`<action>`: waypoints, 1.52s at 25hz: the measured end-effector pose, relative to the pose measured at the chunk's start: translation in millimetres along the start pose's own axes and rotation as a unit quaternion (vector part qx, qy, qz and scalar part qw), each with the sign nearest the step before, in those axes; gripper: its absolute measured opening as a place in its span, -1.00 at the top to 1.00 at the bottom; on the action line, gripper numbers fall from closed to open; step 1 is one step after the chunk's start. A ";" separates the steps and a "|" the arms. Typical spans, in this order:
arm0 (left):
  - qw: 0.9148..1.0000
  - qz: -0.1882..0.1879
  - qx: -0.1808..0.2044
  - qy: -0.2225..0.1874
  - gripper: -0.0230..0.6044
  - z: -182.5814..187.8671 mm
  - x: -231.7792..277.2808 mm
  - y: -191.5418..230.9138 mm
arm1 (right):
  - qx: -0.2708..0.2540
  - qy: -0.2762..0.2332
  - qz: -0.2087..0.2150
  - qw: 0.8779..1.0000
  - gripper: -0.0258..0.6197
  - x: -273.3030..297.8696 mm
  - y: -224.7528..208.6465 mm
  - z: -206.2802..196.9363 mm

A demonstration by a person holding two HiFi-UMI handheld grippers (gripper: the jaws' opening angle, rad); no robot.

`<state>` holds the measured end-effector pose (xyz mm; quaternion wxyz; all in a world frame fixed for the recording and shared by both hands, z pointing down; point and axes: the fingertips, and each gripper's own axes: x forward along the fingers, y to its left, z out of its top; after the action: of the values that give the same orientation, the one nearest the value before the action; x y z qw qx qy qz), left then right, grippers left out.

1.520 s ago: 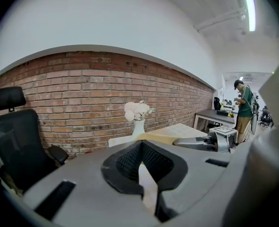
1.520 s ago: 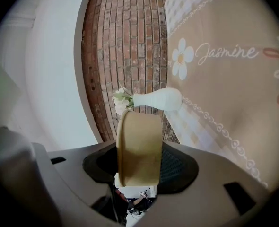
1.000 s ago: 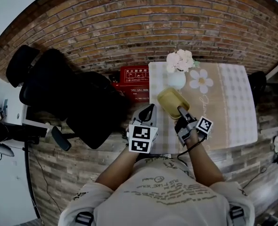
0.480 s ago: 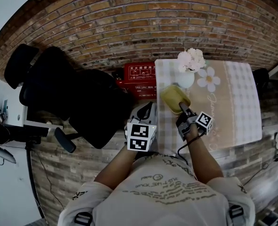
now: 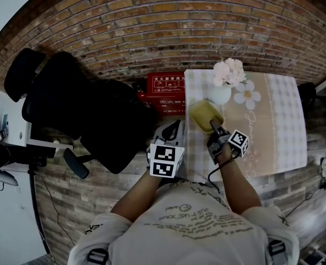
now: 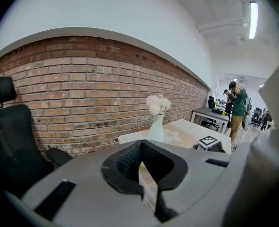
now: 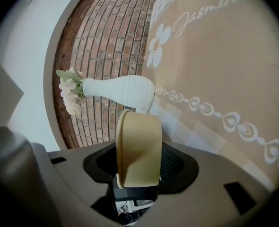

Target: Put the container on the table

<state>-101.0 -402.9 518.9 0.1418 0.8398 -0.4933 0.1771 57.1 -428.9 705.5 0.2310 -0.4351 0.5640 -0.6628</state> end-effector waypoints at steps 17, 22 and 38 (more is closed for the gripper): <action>1.000 -0.016 0.001 0.001 0.91 2.5 12.9 -11.4 | -0.179 -0.001 -0.164 0.970 -0.12 -13.4 -24.8 10.7; 1.000 -0.029 0.004 0.000 0.91 4.7 18.5 -17.5 | -0.174 -0.026 -0.180 0.968 -0.12 -26.7 -28.5 20.1; 0.994 -0.103 0.030 -0.009 0.91 22.1 37.6 -59.1 | -0.187 -0.114 -0.158 0.963 0.91 -87.3 7.1 40.0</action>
<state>-28.6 -413.3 511.8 0.1294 0.8914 -0.4002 0.1688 134.2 -382.9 670.6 0.1008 -0.6264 0.5720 -0.5199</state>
